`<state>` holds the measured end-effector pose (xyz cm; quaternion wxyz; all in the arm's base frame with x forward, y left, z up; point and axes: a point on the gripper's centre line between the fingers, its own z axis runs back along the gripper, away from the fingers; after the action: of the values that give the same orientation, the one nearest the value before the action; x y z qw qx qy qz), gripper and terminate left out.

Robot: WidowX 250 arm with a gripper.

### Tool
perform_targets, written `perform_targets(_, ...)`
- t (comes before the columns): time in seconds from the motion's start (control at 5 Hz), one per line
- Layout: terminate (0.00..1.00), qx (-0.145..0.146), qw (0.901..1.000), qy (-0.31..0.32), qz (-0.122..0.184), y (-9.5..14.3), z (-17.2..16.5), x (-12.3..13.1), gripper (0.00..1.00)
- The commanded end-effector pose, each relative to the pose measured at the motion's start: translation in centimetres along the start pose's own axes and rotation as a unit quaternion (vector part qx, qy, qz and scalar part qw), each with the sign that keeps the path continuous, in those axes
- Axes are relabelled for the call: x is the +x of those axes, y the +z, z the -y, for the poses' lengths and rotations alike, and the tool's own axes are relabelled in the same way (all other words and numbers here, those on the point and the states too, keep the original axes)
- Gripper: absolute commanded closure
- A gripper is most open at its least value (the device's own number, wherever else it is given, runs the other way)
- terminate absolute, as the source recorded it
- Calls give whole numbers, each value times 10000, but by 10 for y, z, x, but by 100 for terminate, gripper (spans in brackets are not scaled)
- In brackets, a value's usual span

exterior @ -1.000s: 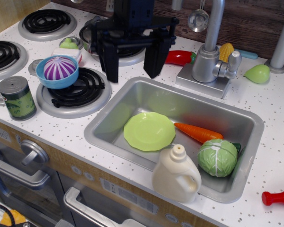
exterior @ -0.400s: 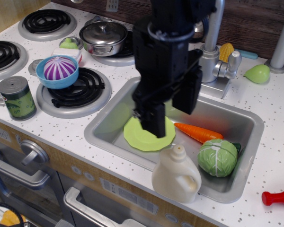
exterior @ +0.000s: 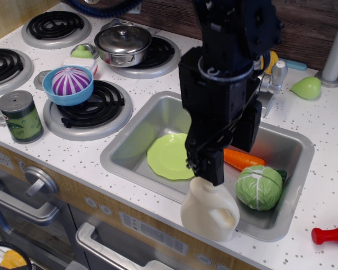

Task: Put detergent in sink

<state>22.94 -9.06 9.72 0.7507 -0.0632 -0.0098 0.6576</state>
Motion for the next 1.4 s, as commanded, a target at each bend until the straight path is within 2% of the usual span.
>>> perform_targets(0.0, 0, -44, 9999, 135, 96, 0, -4, -1, 0)
perform_targets(0.4, 0, -266, 9995, 171, -27, -29, -12, -2, 0)
perform_targets(0.6, 0, -275, 9994, 191, 2, -41, -15, -1, 0)
perform_targets(0.8, 0, -217, 9996, 174, -1, -42, -14, -1, 100)
perform_targets(1.0, 0, 5, 9998, -130, 137, -21, -10, 10, 100)
perform_targets(1.2, 0, 195, 9982, -514, 229, 0, 13, 28, 100)
